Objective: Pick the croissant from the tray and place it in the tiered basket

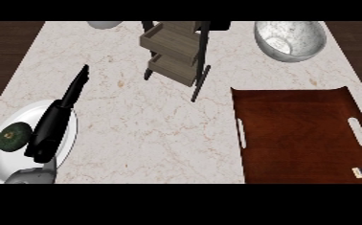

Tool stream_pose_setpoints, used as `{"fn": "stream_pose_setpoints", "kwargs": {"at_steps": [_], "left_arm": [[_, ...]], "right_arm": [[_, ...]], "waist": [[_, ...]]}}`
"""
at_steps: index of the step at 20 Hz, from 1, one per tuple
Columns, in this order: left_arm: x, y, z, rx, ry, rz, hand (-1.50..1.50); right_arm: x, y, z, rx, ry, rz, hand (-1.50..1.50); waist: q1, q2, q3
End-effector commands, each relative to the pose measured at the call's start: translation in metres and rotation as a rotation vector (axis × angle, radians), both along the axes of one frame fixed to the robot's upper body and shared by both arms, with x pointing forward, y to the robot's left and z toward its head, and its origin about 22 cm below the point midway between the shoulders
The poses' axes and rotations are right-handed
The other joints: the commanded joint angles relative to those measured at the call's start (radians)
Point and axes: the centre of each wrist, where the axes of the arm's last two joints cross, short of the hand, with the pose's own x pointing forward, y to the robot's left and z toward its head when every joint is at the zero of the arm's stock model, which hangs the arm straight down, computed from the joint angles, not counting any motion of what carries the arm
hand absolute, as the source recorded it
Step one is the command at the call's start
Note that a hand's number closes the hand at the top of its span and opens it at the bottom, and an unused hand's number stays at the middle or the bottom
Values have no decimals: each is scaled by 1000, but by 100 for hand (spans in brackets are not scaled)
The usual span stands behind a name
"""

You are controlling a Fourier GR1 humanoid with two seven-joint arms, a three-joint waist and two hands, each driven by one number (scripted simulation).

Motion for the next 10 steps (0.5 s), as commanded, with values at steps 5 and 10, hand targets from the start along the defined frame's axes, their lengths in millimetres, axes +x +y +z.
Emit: {"fn": "stream_pose_setpoints", "kwargs": {"at_steps": [5, 10], "left_arm": [[7, -12, 3, 4, -8, -15, 0], [4, -14, 8, -10, -14, -37, 0]], "right_arm": [[3, 89, 82, 44, -54, 70, 150], [27, 125, 116, 85, -14, 66, 150]], "waist": [[23, 8, 1], [35, 11, 1]]}}
